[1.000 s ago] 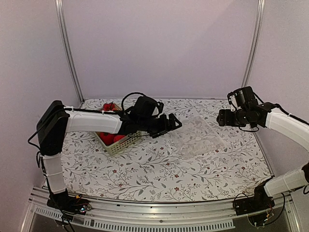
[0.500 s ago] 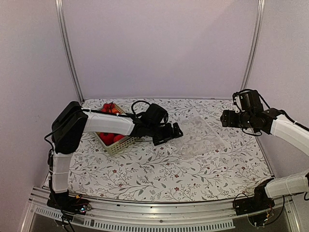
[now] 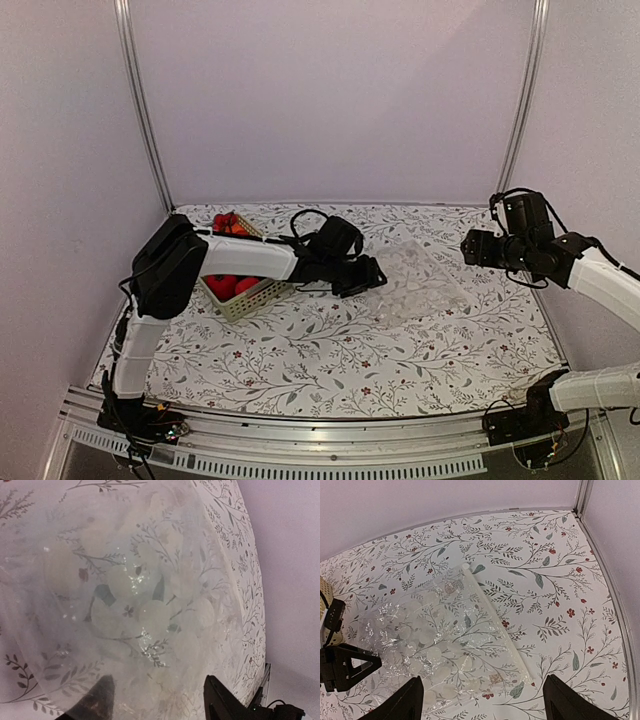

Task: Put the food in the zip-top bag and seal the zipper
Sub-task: Pick up the zipper food storage bag at the center of the board.

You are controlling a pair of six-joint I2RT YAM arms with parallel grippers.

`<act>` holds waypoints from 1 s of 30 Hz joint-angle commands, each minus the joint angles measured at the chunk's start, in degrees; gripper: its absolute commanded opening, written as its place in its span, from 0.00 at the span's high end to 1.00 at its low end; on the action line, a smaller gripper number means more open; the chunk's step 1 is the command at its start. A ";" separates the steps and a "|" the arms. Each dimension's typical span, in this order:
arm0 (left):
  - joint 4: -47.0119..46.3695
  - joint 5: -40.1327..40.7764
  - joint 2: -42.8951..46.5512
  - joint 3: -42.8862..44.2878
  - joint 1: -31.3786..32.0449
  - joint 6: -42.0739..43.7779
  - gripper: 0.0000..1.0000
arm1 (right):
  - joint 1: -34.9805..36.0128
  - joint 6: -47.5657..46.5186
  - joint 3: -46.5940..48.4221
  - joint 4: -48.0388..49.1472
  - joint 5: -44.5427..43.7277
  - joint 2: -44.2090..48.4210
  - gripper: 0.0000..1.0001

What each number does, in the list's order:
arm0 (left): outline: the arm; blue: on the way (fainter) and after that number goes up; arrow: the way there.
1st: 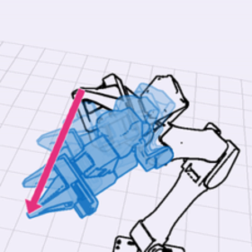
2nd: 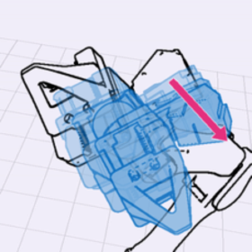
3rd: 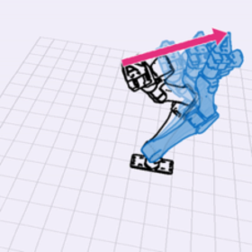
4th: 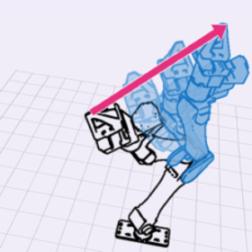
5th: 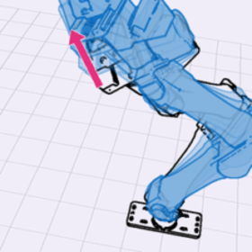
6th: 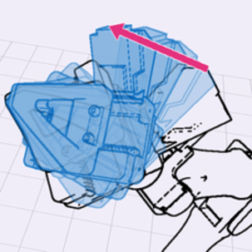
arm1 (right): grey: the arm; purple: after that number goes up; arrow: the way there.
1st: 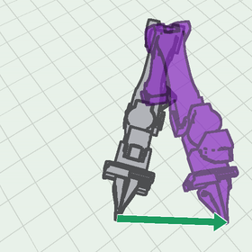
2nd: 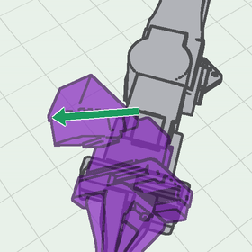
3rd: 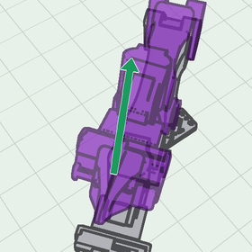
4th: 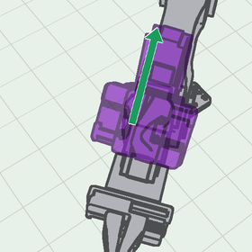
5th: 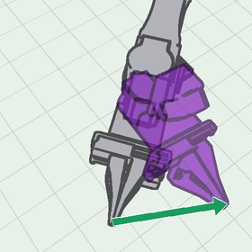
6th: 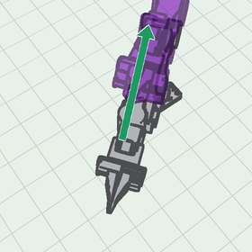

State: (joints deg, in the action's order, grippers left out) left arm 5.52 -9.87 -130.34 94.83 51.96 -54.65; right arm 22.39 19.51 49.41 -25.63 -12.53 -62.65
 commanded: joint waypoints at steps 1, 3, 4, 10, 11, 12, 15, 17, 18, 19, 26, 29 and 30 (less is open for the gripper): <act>1.52 0.02 -1.64 1.43 0.86 1.29 0.46 | -0.13 1.12 -0.89 0.38 -0.21 1.79 0.17; 1.59 0.19 -1.61 1.73 0.86 2.18 0.59 | -0.08 1.47 -0.89 0.48 -0.34 2.11 0.17; 1.62 0.39 -1.35 1.84 0.86 2.74 0.66 | -0.07 1.63 -1.04 0.61 -0.42 2.24 0.17; 0.11 0.98 3.22 0.74 0.86 8.68 1.00 | -0.07 3.42 -2.21 1.10 -1.65 3.25 0.17; -0.67 0.90 4.28 0.12 0.86 9.79 1.00 | -0.11 3.76 -2.47 1.28 -1.81 3.55 0.17; -1.58 0.71 5.29 -0.59 0.86 11.21 1.00 | -0.13 4.13 -2.67 1.48 -1.91 4.00 0.17; -4.21 -0.92 9.38 -2.92 0.84 14.55 1.00 | -0.10 4.89 -2.96 1.63 -2.63 5.47 0.17; -4.54 -1.50 12.34 -4.46 0.69 17.32 1.00 | -0.13 4.96 -3.04 1.90 -3.05 6.51 0.17; -5.55 -2.01 13.98 -5.26 0.62 18.59 1.00 | -0.08 5.00 -3.08 2.04 -3.30 7.12 0.17; -6.82 -2.47 15.61 -6.18 0.45 19.76 1.00 | -0.08 5.01 -3.09 2.29 -3.43 7.44 0.17; -8.25 -8.40 26.75 -12.59 -0.87 26.84 1.00 | -0.16 5.76 -3.24 3.61 -1.60 8.47 0.10; -7.41 -9.08 31.77 -15.21 -1.20 29.66 1.00 | -2.50 7.71 -3.26 4.75 2.96 7.48 0.04; -6.35 -9.41 32.97 -15.47 -1.52 30.17 1.00 | -5.71 9.11 -3.44 5.73 7.08 6.93 0.03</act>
State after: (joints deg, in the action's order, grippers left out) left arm -1.80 -16.34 -102.00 81.95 51.44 -30.13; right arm 21.78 25.10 46.83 -22.72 -13.32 -54.59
